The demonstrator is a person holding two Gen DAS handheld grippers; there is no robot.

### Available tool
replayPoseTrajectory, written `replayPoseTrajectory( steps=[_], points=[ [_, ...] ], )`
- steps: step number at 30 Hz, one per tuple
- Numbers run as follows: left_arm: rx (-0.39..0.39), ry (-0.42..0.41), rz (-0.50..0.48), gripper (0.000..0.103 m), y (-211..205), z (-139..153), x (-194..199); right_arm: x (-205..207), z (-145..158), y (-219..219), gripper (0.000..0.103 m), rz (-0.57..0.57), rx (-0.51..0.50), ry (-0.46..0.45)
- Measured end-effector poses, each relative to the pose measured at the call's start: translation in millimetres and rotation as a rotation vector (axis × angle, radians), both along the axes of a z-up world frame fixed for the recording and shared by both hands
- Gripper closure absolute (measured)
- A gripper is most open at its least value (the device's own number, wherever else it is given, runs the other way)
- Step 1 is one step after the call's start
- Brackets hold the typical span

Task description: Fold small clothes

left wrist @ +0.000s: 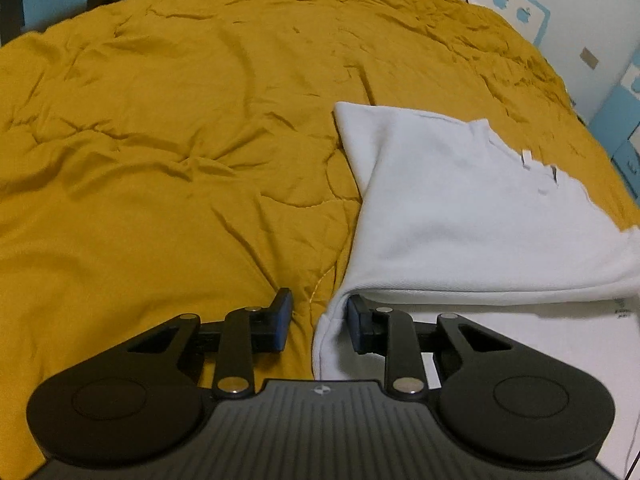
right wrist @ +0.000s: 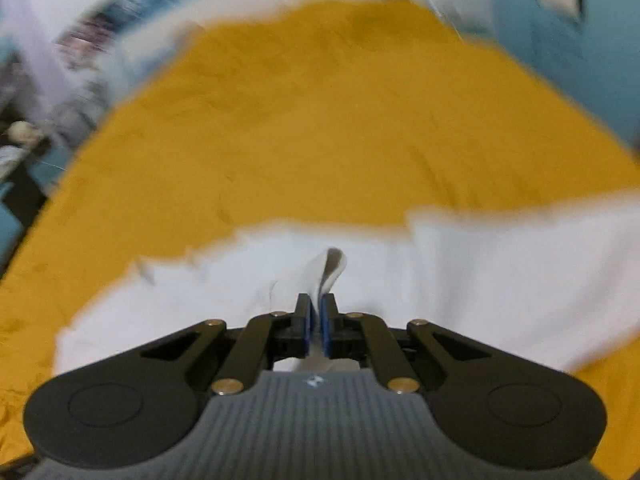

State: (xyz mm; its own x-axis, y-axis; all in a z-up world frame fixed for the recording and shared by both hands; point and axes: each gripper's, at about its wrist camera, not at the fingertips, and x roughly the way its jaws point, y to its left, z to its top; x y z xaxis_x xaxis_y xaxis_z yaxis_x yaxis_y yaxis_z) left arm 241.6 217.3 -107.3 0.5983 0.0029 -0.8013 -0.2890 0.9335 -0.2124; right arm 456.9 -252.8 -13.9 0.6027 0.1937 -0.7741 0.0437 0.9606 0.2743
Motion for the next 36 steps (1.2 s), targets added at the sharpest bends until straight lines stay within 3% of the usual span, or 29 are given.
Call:
replayPoseTrajectory(
  steps=[2, 4, 11, 13, 15, 18, 21, 25, 28, 33, 36],
  points=[
    [0.003, 0.009, -0.006, 0.071, 0, 2, 0, -1, -33, -13, 0.103, -0.022, 0.02, 0.06],
    [0.002, 0.018, -0.014, 0.072, -3, 4, -3, -7, -46, -16, 0.103, -0.026, 0.025, 0.069],
    [0.003, 0.027, -0.024, 0.076, -3, 7, -12, -24, -23, -19, 0.103, -0.006, 0.064, -0.053],
    [0.016, 0.028, -0.032, 0.076, -7, 7, -11, -27, -23, -19, 0.103, 0.008, 0.024, -0.088],
    [0.029, 0.03, -0.038, 0.076, -10, 6, -10, -24, -40, -20, 0.103, 0.005, -0.028, -0.025],
    [0.021, 0.033, -0.035, 0.076, -9, 6, -8, -25, -62, -26, 0.102, -0.007, -0.003, 0.047],
    [0.029, 0.037, -0.044, 0.076, -9, 6, -7, -37, -52, -36, 0.09, -0.064, 0.024, 0.019],
    [0.03, 0.033, -0.041, 0.076, -9, 4, -7, -52, -31, -48, 0.083, -0.079, 0.061, -0.01],
    [0.032, 0.034, -0.039, 0.076, -10, 4, -7, -52, -31, -50, 0.081, -0.061, 0.126, 0.02],
    [0.03, 0.036, -0.042, 0.076, -9, 4, -7, -42, -42, -38, 0.082, -0.013, 0.096, 0.061],
    [0.019, 0.038, -0.037, 0.076, -7, 4, -7, -38, -45, -32, 0.103, 0.014, 0.081, 0.083]
  ],
)
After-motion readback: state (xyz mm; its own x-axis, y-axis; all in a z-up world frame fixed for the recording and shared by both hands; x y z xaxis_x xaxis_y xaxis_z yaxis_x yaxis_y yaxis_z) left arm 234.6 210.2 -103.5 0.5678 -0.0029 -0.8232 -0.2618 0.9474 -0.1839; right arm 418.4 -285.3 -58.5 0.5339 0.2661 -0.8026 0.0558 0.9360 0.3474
